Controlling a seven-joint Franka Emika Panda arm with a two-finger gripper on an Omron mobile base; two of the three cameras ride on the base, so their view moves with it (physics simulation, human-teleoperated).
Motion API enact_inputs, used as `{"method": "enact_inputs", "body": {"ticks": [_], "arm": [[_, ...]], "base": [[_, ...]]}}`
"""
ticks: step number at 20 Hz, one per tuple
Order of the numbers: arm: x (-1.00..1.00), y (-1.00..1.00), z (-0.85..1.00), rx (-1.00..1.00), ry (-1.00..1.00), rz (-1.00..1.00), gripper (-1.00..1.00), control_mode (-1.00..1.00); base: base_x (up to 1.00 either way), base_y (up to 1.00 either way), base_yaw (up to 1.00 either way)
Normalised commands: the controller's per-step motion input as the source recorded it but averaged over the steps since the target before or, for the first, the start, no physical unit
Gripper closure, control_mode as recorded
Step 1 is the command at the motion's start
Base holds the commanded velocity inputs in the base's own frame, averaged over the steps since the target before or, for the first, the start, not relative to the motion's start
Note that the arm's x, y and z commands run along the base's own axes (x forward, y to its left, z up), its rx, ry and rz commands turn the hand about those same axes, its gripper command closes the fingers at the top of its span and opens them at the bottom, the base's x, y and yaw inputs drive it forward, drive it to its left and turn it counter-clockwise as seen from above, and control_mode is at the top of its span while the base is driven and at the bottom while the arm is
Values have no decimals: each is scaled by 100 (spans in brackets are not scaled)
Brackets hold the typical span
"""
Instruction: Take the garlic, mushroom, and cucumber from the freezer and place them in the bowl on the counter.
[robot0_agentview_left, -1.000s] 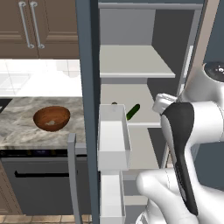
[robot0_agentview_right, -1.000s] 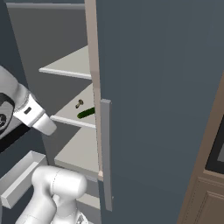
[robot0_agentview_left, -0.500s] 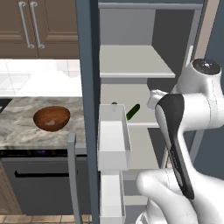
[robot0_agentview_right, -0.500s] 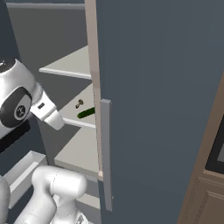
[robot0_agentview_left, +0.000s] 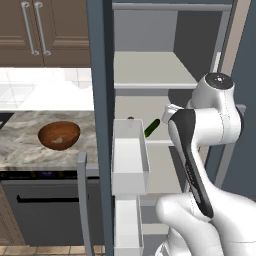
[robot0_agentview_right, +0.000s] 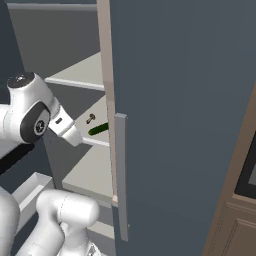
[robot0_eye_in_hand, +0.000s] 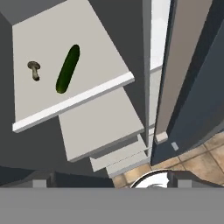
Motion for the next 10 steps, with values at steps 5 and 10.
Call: {"method": "enact_inputs", "body": {"ticks": [5,10], "arm": [[40,0,-23,3,1,0,-100,-100],[36,0,-23,0,0,0,-100,-100]], "base": [[0,0,0],[0,0,0]]}}
